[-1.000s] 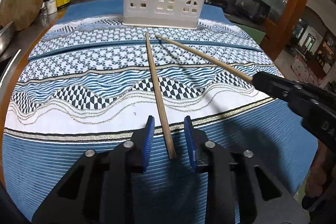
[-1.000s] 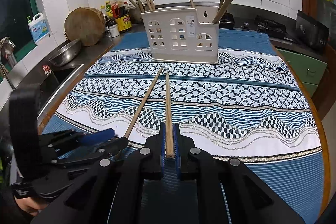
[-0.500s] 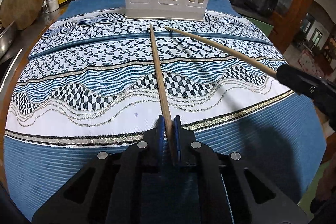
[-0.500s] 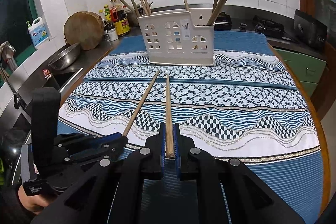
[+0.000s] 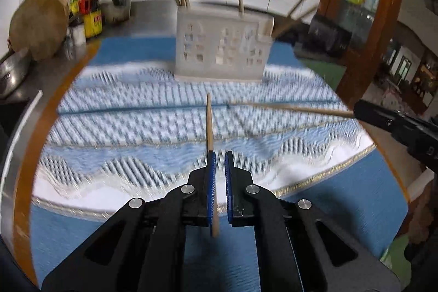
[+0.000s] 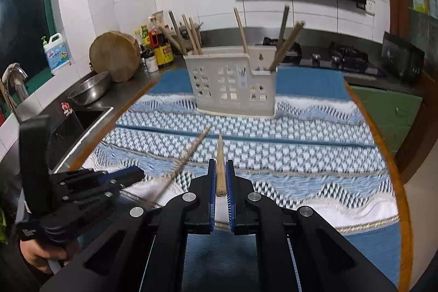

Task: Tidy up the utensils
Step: 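Grasp the last wooden chopstick on the cloth with the left gripper, then lift both held chopsticks and carry them above the white caddy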

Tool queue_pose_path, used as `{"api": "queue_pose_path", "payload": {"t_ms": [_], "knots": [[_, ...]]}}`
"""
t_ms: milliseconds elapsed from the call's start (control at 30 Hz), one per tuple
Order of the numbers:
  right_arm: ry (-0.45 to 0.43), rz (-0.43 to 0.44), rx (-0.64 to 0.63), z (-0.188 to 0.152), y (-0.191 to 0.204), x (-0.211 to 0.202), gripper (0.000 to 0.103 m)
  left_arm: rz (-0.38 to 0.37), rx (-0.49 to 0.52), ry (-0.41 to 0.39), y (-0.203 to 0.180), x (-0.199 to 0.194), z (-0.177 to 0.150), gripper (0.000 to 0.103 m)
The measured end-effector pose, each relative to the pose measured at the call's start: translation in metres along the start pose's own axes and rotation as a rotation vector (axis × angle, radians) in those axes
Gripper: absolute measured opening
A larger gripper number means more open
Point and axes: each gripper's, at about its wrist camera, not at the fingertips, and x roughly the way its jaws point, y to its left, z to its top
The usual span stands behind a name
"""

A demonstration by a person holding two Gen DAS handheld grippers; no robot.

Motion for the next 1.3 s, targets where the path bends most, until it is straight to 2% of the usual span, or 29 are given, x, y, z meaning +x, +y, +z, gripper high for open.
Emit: {"api": "queue_pose_path", "payload": {"t_ms": [67,133,333,467,667,800,1067,1133,1300], "knots": [[-0.010,0.011,-0.011,0.013,0.001,-0.002,0.007,0.003,0.010,-0.034,0.003,-0.006,0.009,0.006],[-0.019,0.002,-0.029,0.020,0.004,-0.003,0.007,-0.009,0.017,-0.028,0.007,-0.006,0.014,0.006],[-0.017,-0.005,-0.052,0.023,0.007,0.001,0.007,-0.053,0.018,0.095,0.009,0.012,-0.008,0.009],[-0.015,-0.002,-0.048,0.022,0.007,0.003,0.007,-0.039,0.022,0.173,0.005,0.032,-0.028,0.009],[-0.026,-0.003,-0.065,0.029,0.008,0.002,0.007,-0.009,0.018,0.242,0.007,0.054,-0.043,0.010],[-0.032,-0.001,-0.074,0.033,0.010,0.004,0.007,-0.009,0.027,0.239,0.005,0.054,-0.044,0.014],[-0.046,-0.004,-0.107,0.052,0.018,0.012,0.007,0.050,0.087,0.241,-0.004,0.055,-0.043,0.011],[-0.050,-0.006,-0.113,0.060,0.020,0.015,0.007,0.047,0.067,0.245,-0.002,0.054,-0.041,0.007],[-0.044,-0.013,-0.106,0.075,0.018,0.031,0.008,0.017,0.047,0.209,0.007,0.041,-0.034,0.006]]}}
